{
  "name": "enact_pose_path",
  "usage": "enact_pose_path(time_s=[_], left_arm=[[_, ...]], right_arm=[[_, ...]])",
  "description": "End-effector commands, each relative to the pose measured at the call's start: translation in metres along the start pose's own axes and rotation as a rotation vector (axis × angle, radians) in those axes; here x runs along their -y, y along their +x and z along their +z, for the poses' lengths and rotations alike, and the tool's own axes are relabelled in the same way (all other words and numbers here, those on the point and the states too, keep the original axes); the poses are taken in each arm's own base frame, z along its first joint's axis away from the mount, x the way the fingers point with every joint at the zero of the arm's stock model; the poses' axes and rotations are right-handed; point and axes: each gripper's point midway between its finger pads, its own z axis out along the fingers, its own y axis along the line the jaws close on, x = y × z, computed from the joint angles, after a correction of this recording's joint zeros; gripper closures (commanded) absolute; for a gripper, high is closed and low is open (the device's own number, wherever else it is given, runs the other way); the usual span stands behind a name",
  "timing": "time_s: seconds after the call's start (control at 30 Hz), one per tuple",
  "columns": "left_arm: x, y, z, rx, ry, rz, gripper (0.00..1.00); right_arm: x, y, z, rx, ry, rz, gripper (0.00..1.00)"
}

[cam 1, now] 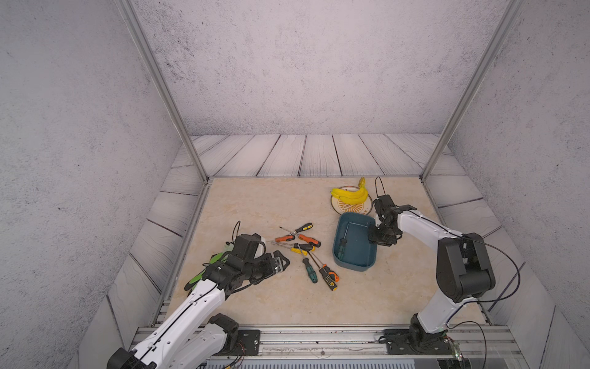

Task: Put the screwdriver on the desktop into the storage box
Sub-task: Adjust the storage box at the center of the board, then pick up the screwdriver from the center of the board.

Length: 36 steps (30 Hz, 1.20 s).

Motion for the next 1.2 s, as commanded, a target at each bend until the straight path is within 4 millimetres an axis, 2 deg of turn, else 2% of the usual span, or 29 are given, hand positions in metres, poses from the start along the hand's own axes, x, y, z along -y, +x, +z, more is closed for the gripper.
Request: enact_pose_path(time_s=[0.0,0.17,0.27,0.37,0.43,0.57,0.73,0.83,1.03,1.17], left_arm=[[0.002,0.002,0.003,-0.013,0.004,0.016,0.12],[0.002,0.004,0.008,-0.033,-0.014,0.026,0.12],[0.004,0.006,0.010,-0.043,-0.028,0.041,0.10],[0.006,0.006,0.012,-0.049,-0.042,0.059,0.09],[0.009,0.005,0.014,-0.052,-0.050,0.066,0.09],[0.010,0.000,0.016,-0.043,-0.078,0.063,0.10],[0.000,-0.008,0.009,0.007,-0.152,0.048,0.09],[-0.007,-0.009,0.002,0.024,-0.188,0.049,0.09],[-0.026,-0.007,-0.011,0.084,-0.246,0.030,0.09],[-0.034,-0.006,-0.019,0.132,-0.244,0.019,0.09]], right_arm=[[0.001,0.000,-0.019,0.017,-0.001,-0.006,0.55],[-0.001,0.005,-0.048,0.072,-0.032,-0.003,0.51],[-0.005,0.015,-0.068,0.103,-0.069,-0.030,0.50],[-0.020,0.029,-0.088,0.141,-0.140,-0.094,0.49],[-0.036,0.041,-0.100,0.168,-0.205,-0.142,0.48],[-0.067,0.067,-0.111,0.176,-0.271,-0.249,0.48],[-0.109,0.102,-0.110,0.133,-0.330,-0.387,0.52],[-0.127,0.116,-0.103,0.105,-0.347,-0.434,0.55],[-0.155,0.137,-0.084,0.049,-0.356,-0.505,0.55],[-0.166,0.151,-0.067,0.003,-0.330,-0.540,0.55]])
